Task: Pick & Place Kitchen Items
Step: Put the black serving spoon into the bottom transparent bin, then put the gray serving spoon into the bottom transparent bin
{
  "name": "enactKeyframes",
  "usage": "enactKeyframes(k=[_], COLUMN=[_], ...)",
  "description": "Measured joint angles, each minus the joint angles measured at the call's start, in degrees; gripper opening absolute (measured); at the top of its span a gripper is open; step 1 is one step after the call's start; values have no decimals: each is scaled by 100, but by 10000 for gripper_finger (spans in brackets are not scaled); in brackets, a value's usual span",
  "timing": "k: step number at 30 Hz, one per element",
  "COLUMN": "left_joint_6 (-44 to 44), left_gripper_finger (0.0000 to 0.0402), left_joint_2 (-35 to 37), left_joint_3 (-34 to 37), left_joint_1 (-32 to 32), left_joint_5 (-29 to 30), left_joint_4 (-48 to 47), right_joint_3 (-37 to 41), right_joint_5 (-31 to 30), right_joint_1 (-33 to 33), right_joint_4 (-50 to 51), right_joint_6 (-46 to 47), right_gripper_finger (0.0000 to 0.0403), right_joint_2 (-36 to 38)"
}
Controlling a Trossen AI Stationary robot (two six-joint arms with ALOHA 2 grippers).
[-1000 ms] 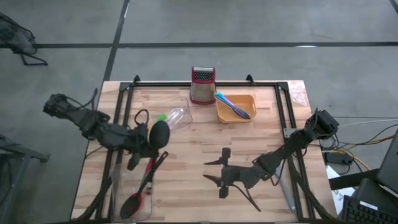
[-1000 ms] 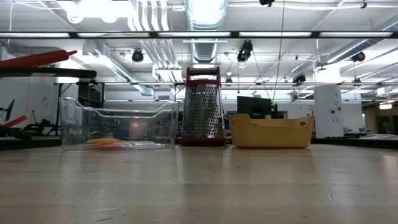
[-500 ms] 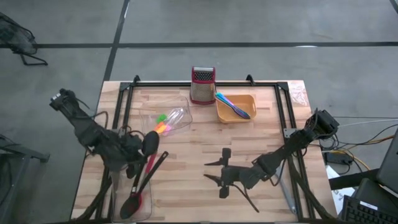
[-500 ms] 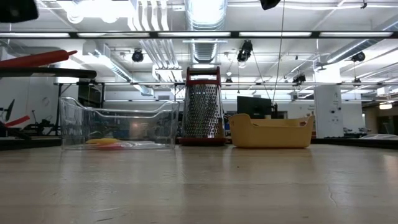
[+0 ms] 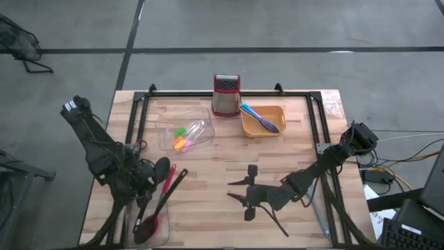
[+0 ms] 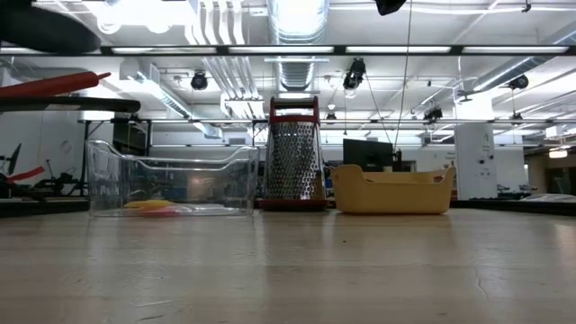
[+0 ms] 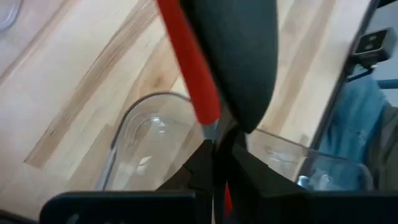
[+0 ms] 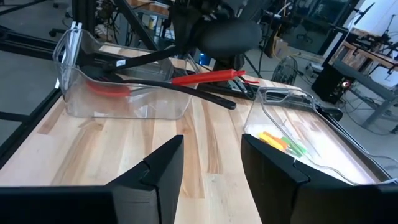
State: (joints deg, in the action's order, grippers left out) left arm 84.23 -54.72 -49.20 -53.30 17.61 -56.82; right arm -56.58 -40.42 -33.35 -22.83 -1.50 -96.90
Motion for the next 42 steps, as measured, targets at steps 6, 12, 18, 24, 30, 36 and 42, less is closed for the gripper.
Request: enactKeyframes(k=[6,12,18,24,30,36,42], left_joint_6=[371,495,524,385,296,-20,-337], left_gripper_finger=[44,49,61,116,191,223,223], left_joint_2=[0,1,4,34,151,367,640], left_joint_3=[455,884,999,1009,1009,1007,962], left_joint_1=[-56,-56,-56,-59,-56,-50,-50], left_joint_5=[-182,-344,-296,-316,-437,-1301,-1671], left_joint_4=[51,298,474,388,426,428,487], right_joint_3=[0,0,0,0,0,0,1], right_joint_5=[0,0,0,0,0,0,-1], right_joint_1=[14,14,14,14,14,14,14], right_joint_4=[0,0,0,-2,-1,4,389], right_joint_6=[-39,-39,-39,-42,-42,-42,-37], right_gripper_finger=[144,129,118,111,101,88,74], right_joint_2=[0,0,0,0,0,0,7])
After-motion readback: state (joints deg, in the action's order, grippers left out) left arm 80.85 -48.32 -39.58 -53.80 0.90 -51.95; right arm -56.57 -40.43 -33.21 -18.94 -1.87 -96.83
